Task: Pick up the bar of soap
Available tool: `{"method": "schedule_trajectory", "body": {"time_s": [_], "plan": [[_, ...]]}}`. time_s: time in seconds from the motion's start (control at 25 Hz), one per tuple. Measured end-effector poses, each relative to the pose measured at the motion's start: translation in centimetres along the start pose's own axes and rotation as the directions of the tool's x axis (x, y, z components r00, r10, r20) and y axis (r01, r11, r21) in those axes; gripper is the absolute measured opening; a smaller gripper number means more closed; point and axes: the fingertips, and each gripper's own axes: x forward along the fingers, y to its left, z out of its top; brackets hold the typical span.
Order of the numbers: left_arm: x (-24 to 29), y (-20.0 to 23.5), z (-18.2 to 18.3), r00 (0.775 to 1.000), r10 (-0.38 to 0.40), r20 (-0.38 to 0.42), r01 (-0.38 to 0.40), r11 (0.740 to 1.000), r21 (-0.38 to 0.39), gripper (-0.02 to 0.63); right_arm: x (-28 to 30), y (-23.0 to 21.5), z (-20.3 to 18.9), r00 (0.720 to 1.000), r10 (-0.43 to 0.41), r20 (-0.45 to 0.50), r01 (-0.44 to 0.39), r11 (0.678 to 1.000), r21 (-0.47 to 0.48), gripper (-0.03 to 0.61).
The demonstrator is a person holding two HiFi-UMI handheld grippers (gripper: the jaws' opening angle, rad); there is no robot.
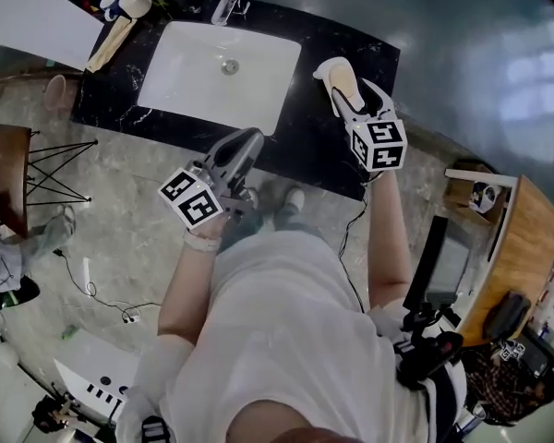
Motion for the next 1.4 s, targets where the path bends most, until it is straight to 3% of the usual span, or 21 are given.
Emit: {"method": "schedule_trajectory", "body": {"time_s": [0.32, 0.6, 0.92, 1.4], "plan": [[0.4, 0.5, 0.1, 0.998, 0.052, 0.021, -0.052, 0.999, -0.01, 0.009, 5.3, -3.0, -4.5, 0.981, -0.033, -0.192, 0.024, 0.998, -0.049, 0.261], [0.9, 0.4, -0.2, 0.997, 0.066, 0.03, -0.065, 0.998, -0.016, 0.009, 7.3, -3.4, -7.1, 0.957, -0.008, -0.291, -0.004, 0.999, -0.043, 0.262], [0.7, 0.7, -0.5, 0.996, 0.08, 0.03, -0.079, 0.996, -0.027, 0.009, 8.3, -3.9, -7.9, 0.944, -0.006, -0.329, 0.002, 1.0, -0.011, 0.264], [0.7, 0.9, -1.2, 0.997, 0.077, 0.028, -0.075, 0.996, -0.053, 0.009, 8.7, -4.0, -8.6, 0.94, 0.099, -0.328, -0.054, 0.988, 0.141, 0.264]]}}
